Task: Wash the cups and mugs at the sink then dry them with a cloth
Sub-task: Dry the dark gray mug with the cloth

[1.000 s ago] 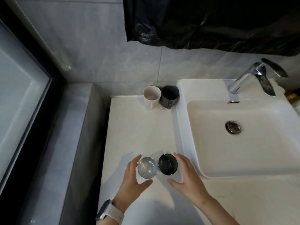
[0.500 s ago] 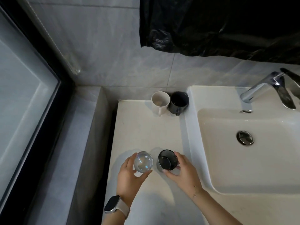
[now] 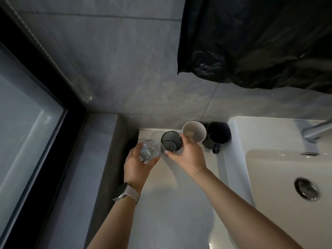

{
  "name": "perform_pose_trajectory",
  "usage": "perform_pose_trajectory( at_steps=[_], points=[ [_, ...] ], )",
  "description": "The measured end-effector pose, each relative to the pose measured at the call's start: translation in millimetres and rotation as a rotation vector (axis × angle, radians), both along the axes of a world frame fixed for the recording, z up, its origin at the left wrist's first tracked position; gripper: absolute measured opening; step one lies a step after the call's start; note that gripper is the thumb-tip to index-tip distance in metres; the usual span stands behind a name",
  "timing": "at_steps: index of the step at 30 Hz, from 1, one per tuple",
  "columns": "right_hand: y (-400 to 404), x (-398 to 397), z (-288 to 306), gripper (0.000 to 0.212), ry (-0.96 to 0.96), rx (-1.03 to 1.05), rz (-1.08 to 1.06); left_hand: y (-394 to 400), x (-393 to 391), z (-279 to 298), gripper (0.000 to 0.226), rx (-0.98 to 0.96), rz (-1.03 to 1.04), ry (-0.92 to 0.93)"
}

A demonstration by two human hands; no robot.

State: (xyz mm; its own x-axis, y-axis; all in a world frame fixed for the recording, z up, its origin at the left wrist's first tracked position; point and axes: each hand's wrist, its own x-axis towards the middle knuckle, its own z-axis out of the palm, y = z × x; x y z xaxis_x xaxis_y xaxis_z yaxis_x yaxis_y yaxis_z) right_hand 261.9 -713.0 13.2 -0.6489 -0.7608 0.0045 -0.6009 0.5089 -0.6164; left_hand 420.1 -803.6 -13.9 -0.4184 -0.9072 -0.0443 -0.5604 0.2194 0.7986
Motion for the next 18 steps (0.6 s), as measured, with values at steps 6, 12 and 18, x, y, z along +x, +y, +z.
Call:
perform_pose_trajectory(
  at_steps=[6,12,18],
  points=[
    [-32.3,-31.5,-8.2,0.071,0.350,0.080,0.131,-35.1,-30.5,-4.7,0.074,-0.015,-0.009,0.022],
    [-41.5,-47.5,-11.2,0.070,0.546,0.162,0.147,-43.2,-48.8,-2.7,0.071,-0.033,-0.006,0.025],
    [-44.0,-40.6,-13.9,0.075,0.502,0.172,0.084,-48.7,-59.2,-2.8,0.073,-0.046,0.001,-0.027]
  ],
)
